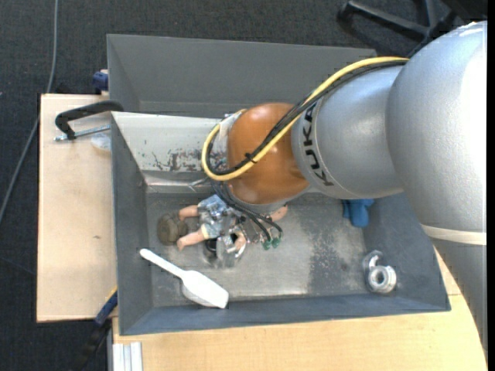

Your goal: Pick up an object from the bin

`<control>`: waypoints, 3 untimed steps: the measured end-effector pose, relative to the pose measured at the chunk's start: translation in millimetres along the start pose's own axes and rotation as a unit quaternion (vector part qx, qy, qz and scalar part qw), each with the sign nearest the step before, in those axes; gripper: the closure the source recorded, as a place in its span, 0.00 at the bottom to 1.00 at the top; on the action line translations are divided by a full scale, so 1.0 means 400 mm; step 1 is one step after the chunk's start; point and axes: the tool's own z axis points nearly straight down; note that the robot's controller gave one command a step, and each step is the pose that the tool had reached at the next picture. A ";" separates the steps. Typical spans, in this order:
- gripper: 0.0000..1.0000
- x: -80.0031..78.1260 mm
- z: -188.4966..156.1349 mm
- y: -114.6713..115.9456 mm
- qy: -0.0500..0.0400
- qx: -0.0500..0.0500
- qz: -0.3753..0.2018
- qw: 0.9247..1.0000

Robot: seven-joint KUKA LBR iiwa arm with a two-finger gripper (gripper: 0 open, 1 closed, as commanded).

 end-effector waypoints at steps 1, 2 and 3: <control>1.00 0.000 0.000 0.000 0.000 0.000 0.000 1.000; 1.00 0.007 -0.107 0.006 0.002 0.001 0.001 1.000; 1.00 -0.020 -0.235 -0.017 -0.004 0.000 0.006 1.000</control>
Offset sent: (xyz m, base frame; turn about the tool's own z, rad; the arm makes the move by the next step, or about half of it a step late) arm -0.0085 0.0103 0.1861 0.0070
